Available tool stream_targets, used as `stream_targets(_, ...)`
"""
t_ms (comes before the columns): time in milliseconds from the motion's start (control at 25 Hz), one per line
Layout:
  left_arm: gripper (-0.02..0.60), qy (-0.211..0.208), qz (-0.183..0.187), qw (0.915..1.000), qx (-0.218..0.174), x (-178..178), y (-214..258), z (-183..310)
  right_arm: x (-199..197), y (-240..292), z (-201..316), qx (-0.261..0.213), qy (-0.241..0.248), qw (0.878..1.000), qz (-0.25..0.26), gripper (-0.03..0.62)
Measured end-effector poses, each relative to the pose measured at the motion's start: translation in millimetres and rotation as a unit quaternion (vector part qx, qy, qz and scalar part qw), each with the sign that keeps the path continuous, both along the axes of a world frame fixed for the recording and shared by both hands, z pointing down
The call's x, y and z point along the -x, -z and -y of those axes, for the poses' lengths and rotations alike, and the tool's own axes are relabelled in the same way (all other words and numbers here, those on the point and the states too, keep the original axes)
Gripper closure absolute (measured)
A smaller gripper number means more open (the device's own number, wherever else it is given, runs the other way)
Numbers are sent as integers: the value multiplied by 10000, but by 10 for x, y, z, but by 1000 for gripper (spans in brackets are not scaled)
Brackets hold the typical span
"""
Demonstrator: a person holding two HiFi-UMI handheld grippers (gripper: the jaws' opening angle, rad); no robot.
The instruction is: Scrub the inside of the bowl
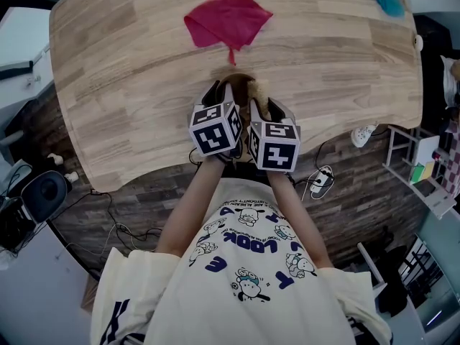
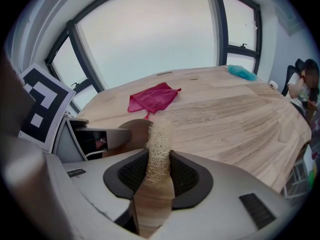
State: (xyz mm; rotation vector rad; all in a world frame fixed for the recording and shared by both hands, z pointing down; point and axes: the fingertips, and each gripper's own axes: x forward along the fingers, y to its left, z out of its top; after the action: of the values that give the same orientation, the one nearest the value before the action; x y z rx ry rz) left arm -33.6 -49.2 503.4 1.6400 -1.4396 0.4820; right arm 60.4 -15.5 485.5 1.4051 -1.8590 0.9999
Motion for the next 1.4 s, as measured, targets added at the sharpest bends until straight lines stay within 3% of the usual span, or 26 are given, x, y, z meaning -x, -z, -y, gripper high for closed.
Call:
stream_targets(160,503,-576,172,9982,-55,-50,-12,4,-40,-17,47,-42,277,9995,-146,473)
stream_targets(280,503,-1230,386,9915,-158,-73,1,1,-70,-19,121,-54,734,9965,-400,473)
stream_targets(360,502,-1908,665,9789,-321,-125,13,-18,-75,-7,175,-60,1170,9915,-565,473)
stream_targets(480,471,-2904,1161,9483,-532,-227,9,-59,-40,17,252,-179,1906,9790,-704,473)
stream_targets(560,471,-3263,1391,9329,-619,-273,19,-64,-14,16,268,-248,2317,9689,-831,473)
stream_targets(640,470,-3398,1472,9265,-669,-294,37,-50,11,15,276,-322,2624,9593,-995,471)
stream_targets(840,470,-3361,1265,9312,-633,-305,56,-1,85,16,257,-426,3089,9439,-1089,473)
stream_targets(1080,517,-3553,1180,9255,-569,-308,42,-27,137,10,232,-465,3381,9336,-1089,471)
stream_targets(1400,529,-3026,632,9496,-511,-289,63,-44,129,13,242,-414,3149,9431,-982,471)
